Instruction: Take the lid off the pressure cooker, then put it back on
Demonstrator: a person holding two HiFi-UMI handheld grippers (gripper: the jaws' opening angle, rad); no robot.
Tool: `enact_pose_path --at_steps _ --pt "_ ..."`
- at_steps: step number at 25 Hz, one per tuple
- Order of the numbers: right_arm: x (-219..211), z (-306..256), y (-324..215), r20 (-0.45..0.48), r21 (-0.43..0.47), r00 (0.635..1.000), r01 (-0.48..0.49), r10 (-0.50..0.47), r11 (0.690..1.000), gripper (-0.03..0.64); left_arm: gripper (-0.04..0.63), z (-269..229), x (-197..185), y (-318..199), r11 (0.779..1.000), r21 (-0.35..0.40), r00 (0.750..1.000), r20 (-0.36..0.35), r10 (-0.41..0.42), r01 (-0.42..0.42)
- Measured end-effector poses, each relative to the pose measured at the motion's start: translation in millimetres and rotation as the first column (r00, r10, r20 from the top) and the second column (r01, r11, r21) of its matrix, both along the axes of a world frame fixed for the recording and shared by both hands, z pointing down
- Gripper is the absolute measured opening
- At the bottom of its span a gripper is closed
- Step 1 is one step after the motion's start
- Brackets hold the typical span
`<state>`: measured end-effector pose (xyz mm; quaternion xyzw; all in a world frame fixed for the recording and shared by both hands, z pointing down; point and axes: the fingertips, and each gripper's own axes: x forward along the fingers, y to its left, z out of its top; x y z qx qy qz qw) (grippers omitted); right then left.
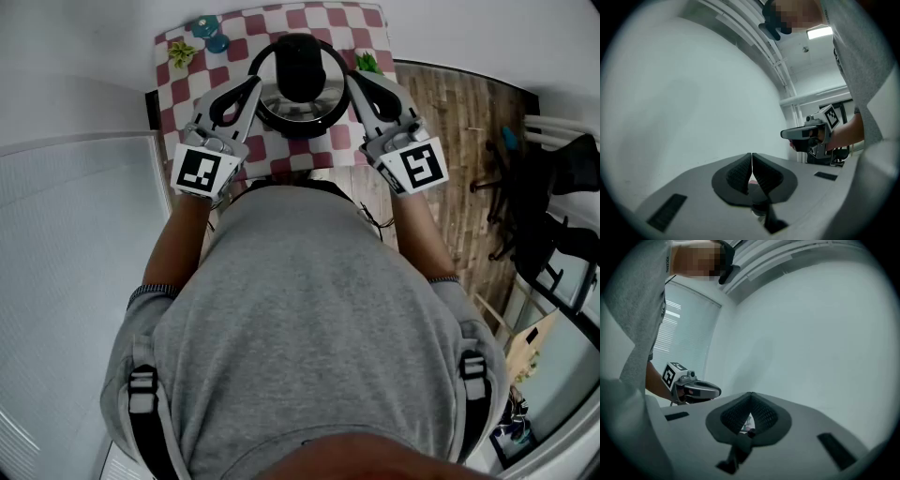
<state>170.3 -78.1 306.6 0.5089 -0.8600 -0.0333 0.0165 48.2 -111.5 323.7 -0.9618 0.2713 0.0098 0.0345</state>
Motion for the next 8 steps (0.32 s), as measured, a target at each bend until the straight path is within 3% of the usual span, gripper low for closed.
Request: enact_pose_path --at_steps 8 --pt "3.2 7.5 -2.8 -0.015 -0.021 1.000 0.002 -0.002 1.000 0.006 0.020 0.7 -1.1 -6.1 1.000 -0.004 1.000 0.004 -0.008 0.008"
